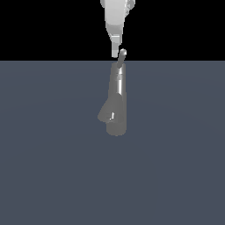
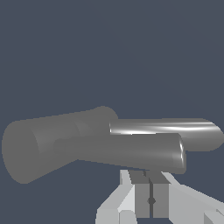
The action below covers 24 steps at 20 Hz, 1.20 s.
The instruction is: Turn on the faucet by rotating a designated handle.
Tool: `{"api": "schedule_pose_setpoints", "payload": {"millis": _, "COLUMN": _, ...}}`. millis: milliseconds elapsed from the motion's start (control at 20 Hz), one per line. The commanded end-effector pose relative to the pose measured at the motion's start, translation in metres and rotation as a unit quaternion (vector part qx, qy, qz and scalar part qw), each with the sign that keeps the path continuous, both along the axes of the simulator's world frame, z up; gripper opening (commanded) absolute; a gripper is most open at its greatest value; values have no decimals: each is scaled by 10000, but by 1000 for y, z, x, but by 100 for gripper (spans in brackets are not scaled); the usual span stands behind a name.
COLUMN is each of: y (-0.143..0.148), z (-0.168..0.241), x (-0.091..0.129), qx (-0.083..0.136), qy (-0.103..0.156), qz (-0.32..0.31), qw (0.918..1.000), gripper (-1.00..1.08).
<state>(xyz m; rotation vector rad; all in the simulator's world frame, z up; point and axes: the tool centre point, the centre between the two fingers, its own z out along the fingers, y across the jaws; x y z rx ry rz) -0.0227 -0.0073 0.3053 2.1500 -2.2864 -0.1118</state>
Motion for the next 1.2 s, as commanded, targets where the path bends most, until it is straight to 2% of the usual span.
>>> {"api": "schedule_pose_setpoints", "payload": {"millis": 0, "y": -35, "z": -4, "x": -5, "qx": -19, "qy": 45, "qz": -155, "qw": 9999, "gripper": -100}}
{"api": "schedule_pose_setpoints", "payload": {"millis": 150, "y": -49, "z": -4, "x": -7, "qx": -20, "qy": 51, "qz": -158, "qw": 9999, "gripper": -100}}
{"api": "schedule_pose_setpoints", "payload": {"millis": 200, "y": -21, "z": -1, "x": -3, "qx": 4, "qy": 17, "qz": 29, "qw": 10000, "gripper": -100}}
{"api": "schedule_pose_setpoints", "payload": {"millis": 1150, "y": -98, "z": -26, "x": 34, "qx": -16, "qy": 45, "qz": -118, "qw": 9999, "gripper": -100}}
